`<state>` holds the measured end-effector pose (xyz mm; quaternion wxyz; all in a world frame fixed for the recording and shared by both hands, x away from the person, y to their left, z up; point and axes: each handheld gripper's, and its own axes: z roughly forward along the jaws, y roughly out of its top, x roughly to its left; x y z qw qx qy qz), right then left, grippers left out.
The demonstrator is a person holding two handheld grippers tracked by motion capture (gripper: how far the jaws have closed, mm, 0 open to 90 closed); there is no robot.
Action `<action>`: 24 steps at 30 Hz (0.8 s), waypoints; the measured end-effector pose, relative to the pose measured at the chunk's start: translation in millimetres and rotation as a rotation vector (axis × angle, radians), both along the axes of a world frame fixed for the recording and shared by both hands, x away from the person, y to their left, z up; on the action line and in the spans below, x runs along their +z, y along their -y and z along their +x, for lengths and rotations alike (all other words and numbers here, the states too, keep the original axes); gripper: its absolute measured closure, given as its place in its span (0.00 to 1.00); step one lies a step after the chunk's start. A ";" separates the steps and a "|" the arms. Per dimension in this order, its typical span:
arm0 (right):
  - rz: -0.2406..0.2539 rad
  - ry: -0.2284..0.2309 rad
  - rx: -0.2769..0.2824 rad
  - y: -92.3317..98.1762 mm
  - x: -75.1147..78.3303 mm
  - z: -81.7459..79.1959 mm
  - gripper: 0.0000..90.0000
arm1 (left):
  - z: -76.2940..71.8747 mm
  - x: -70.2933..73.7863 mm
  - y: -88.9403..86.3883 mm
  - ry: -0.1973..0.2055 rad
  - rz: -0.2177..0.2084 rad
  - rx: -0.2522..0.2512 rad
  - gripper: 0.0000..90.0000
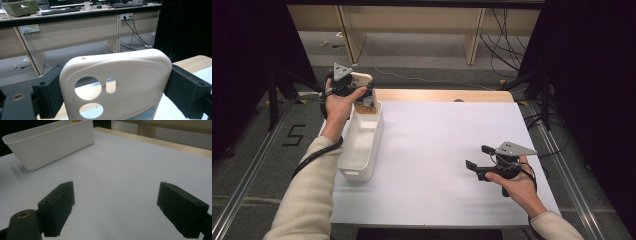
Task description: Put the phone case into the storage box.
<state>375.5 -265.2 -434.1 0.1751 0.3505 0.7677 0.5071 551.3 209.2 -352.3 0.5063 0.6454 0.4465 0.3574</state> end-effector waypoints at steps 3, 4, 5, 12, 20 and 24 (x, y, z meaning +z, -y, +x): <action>0.000 0.000 0.000 0.0 0.0 -0.1 0.17 | 1.0 -0.6 -0.3 -0.001 0.003 0.000 0.13; 0.000 0.000 0.000 0.0 0.0 0.0 0.17 | 1.2 -0.8 -0.4 -0.001 0.003 0.001 0.13; 0.001 -0.001 0.000 0.1 0.0 0.0 0.17 | 1.6 -1.1 -0.6 -0.002 0.005 0.002 0.13; 0.000 0.001 -0.001 0.2 0.1 0.0 0.17 | 3.9 -3.8 -0.7 -0.008 0.000 0.005 0.13; 0.001 0.001 0.000 0.1 -0.1 0.1 0.17 | 5.6 -5.5 0.5 -0.013 0.002 0.004 0.13; 0.000 0.000 0.001 0.1 0.0 0.0 0.17 | 6.6 -6.5 1.1 -0.015 0.003 0.002 0.13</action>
